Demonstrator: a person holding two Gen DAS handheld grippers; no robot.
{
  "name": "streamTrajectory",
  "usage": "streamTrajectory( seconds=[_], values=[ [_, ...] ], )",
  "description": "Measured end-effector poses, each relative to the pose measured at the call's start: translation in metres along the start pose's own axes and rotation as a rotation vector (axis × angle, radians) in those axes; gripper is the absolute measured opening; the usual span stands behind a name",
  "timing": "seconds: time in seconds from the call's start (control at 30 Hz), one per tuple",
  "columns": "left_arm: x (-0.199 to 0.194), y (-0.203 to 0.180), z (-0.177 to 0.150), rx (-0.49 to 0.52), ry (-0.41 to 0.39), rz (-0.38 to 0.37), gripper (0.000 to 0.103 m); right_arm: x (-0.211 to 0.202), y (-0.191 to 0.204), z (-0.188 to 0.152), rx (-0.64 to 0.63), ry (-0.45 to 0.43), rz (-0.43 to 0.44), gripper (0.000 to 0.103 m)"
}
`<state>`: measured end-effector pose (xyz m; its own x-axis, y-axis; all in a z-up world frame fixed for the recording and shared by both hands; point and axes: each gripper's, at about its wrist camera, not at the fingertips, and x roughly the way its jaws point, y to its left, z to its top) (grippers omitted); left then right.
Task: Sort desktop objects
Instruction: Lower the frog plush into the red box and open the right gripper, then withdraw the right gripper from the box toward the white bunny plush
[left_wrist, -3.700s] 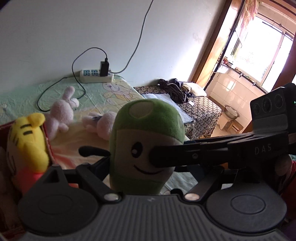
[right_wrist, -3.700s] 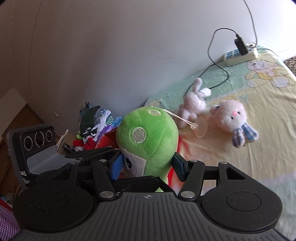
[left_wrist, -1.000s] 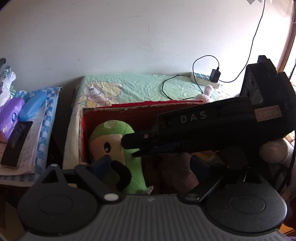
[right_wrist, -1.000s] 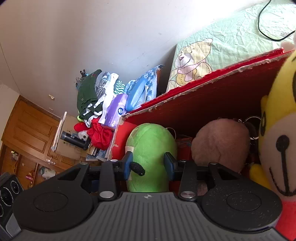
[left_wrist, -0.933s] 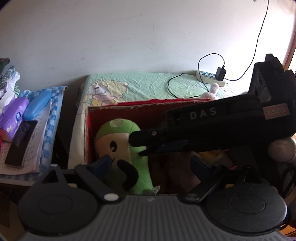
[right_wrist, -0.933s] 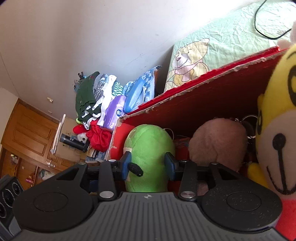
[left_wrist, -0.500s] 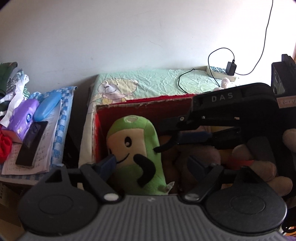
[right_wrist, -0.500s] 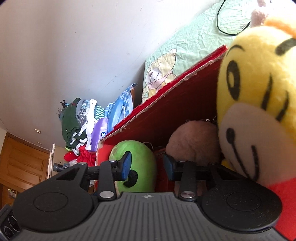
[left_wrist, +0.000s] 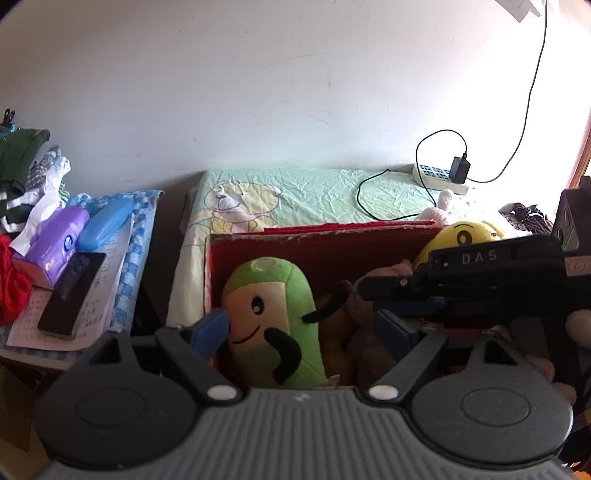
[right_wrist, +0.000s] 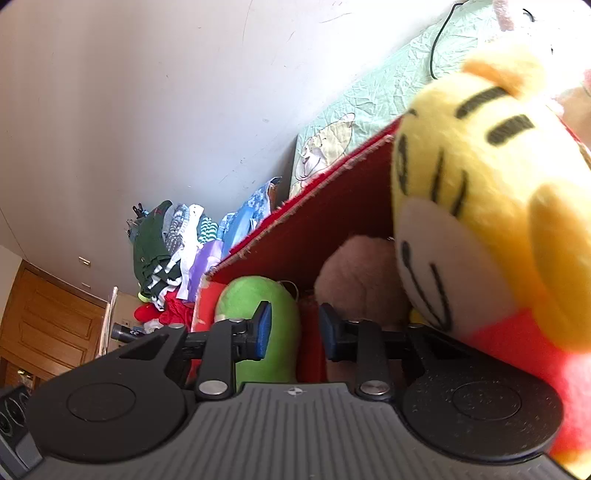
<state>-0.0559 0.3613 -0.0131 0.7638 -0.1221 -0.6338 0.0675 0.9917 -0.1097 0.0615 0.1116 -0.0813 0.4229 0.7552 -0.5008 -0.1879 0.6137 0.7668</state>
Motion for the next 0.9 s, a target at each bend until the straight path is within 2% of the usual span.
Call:
streamTrajectory(
  seconds=[0.13,0.3,0.5,0.73,0.9],
  values=[
    [0.001,-0.006,-0.002,-0.003,0.015,-0.032,0.087,-0.003,-0.002,0.0,0.012,-0.005,-0.003,0.026],
    [0.0,-0.023,-0.006,0.062,0.02,-0.013,0.087,-0.011,-0.001,-0.004,0.021,-0.017,0.009,0.029],
    [-0.005,-0.036,-0.011,0.092,0.03,-0.03,0.088,-0.034,0.005,-0.011,-0.009,-0.055,0.028,0.032],
    [-0.006,-0.047,-0.018,0.107,0.066,0.005,0.088,-0.058,0.01,-0.023,-0.083,-0.136,0.026,0.035],
    [-0.009,-0.055,-0.018,0.094,0.072,0.025,0.088,-0.069,0.004,-0.028,-0.093,-0.175,0.084,0.035]
  ],
)
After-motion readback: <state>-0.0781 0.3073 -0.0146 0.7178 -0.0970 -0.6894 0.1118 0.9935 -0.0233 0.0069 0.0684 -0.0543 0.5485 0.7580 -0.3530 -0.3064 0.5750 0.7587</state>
